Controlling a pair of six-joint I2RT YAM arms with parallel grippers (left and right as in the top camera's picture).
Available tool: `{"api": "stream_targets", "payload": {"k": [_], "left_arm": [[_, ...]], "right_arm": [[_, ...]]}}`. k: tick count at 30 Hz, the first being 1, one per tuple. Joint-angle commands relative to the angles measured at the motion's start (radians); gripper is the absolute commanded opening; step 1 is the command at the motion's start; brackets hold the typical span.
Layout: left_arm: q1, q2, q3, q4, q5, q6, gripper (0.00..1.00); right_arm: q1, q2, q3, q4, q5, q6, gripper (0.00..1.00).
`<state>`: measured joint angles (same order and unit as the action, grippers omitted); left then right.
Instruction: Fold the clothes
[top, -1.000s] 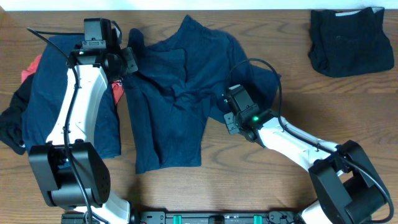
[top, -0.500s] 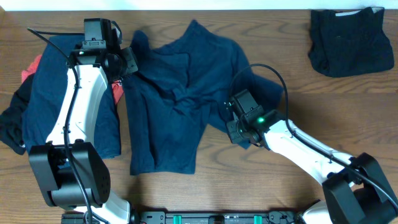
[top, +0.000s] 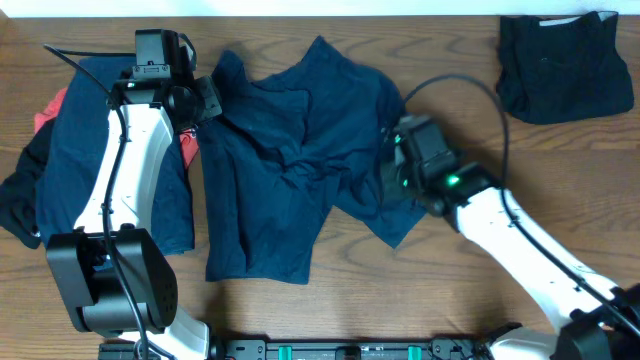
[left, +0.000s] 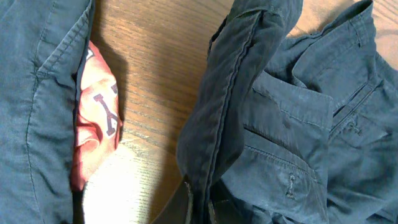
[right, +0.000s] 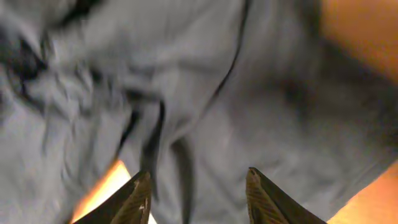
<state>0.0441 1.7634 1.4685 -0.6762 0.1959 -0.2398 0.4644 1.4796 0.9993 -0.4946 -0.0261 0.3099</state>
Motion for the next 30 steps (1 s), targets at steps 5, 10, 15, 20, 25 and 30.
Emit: {"api": "stream_targets", "payload": {"k": [5,10,15,20,25,30], "left_arm": [[0.001,0.000,0.008,0.007,-0.005,0.022,0.08],[0.005,-0.006,0.011,0.023,-0.005,0.034,0.25],[0.005,-0.029,0.029,0.026,-0.005,0.068,0.61],[0.005,-0.076,0.058,0.027,-0.005,0.071,0.76],[0.005,-0.129,0.062,0.026,-0.005,0.072,0.78],[0.005,-0.143,0.062,0.026,-0.005,0.087,0.78]], "right_arm": [[-0.085,0.110,0.008,0.001,0.032,-0.004,0.31],[-0.087,0.224,0.008,0.029,0.006,-0.004,0.35],[-0.087,0.282,0.008,0.069,-0.008,-0.003,0.35],[-0.091,0.334,0.008,0.112,0.005,-0.003,0.37],[-0.117,0.435,0.008,0.150,0.005,0.028,0.38],[-0.169,0.534,0.008,0.207,0.011,0.057,0.40]]}}
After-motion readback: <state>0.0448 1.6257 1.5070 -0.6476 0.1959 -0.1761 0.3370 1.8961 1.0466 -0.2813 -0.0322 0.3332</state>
